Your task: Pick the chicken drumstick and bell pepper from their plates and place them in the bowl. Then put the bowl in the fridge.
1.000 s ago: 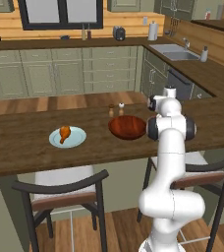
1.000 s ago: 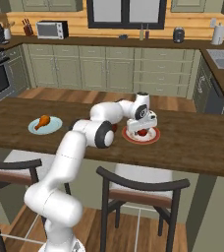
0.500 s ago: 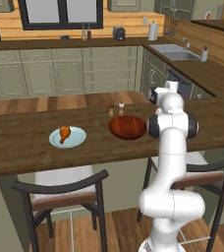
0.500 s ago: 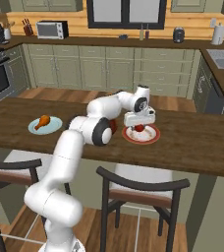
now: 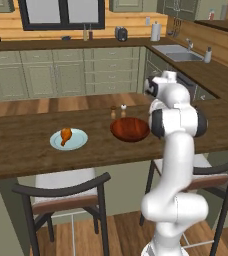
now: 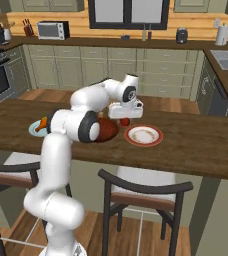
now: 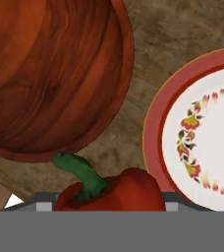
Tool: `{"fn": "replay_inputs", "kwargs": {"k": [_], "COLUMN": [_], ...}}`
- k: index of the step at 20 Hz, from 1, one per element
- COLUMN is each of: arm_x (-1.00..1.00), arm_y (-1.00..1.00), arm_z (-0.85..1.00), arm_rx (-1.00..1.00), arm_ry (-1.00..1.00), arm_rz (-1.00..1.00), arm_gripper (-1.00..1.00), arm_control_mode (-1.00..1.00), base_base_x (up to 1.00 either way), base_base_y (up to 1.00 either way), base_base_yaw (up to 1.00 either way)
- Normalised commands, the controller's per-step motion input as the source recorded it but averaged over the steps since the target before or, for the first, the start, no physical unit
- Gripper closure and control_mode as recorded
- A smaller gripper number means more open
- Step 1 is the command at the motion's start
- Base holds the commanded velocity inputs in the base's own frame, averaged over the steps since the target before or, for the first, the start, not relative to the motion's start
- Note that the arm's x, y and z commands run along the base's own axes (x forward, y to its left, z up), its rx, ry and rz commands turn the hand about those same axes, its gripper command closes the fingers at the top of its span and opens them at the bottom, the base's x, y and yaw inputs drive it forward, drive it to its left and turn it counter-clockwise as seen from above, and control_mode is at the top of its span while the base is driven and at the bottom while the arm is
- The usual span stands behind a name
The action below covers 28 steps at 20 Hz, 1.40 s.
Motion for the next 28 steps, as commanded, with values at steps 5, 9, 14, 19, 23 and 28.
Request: {"fn": "replay_inputs", "kwargs": {"k": [5, 9, 14, 19, 23, 28], "arm_x": [-0.14, 0.46, 0.39, 0.19, 0.07, 0.00], "arm_y": [1.00, 0.82, 0.53, 0.12, 0.00, 0.00], "arm_z": [-0.05, -0.16, -0.36, -0.32, -0.25, -0.07], "arm_rx": [0.00, 0.01, 0.00, 0.00, 0.03, 0.00], "arm_ry": [-0.02, -0.02, 0.00, 0.00, 0.02, 0.00], "arm_rz": [-0.07, -0.11, -0.09, -0.03, 0.00, 0.00], "arm_gripper": [1.00, 1.00, 1.00, 1.00, 1.00, -1.00], "arm_control_mode": [-1.00, -1.00, -1.00, -1.00, -1.00, -1.00], "base_base_x": [0.00, 0.00, 0.00, 0.00, 0.00, 0.00], "base_base_y": [0.00, 0.00, 0.00, 0.00, 0.00, 0.00], "base_base_yaw": [0.00, 0.00, 0.00, 0.00, 0.00, 0.00]}}
